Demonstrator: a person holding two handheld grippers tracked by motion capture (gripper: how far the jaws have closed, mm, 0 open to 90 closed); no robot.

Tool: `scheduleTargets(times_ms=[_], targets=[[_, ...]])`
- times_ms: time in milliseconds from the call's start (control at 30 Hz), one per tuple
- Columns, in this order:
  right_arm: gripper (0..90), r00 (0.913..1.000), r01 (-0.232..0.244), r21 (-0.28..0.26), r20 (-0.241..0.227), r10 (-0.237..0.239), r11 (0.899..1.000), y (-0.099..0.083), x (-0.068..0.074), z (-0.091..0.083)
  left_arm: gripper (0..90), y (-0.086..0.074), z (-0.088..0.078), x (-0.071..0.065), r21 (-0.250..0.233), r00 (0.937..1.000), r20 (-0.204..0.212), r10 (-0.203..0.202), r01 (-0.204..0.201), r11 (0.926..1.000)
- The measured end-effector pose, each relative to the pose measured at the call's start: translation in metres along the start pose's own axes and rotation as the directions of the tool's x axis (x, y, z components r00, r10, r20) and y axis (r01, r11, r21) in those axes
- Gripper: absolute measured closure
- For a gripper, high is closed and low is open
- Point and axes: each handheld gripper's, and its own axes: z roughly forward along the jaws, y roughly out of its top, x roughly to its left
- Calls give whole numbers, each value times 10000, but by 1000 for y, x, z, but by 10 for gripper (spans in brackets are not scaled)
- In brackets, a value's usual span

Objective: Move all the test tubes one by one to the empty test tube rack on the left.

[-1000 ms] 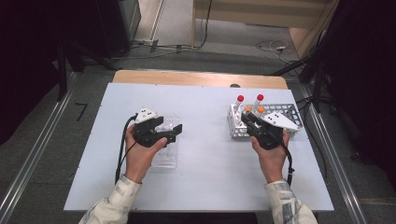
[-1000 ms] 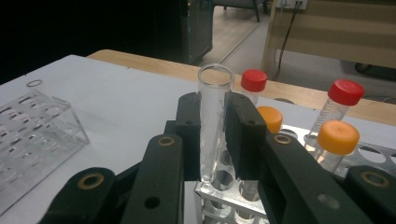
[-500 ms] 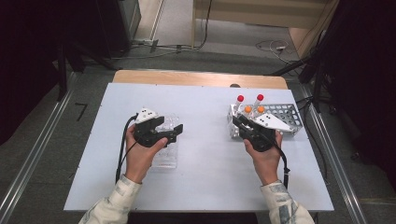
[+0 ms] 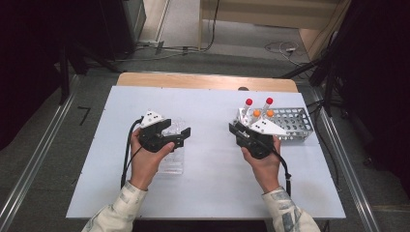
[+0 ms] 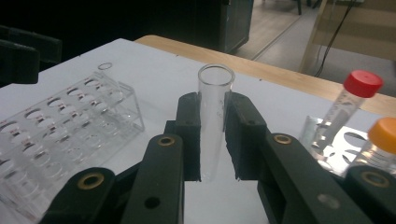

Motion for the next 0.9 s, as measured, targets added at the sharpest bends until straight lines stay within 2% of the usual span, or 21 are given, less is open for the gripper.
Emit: scheduleTargets(times_ms=[300, 900], targets=[[739, 9993, 146, 174, -339, -140, 9997, 1, 14, 14, 205, 4, 0, -6, -68, 9998, 50, 174, -174, 9998], [739, 9971, 363, 511, -681, -328, 9980, -2, 32, 34, 242, 9, 8, -18, -17, 9988, 277, 415, -414, 9991]])
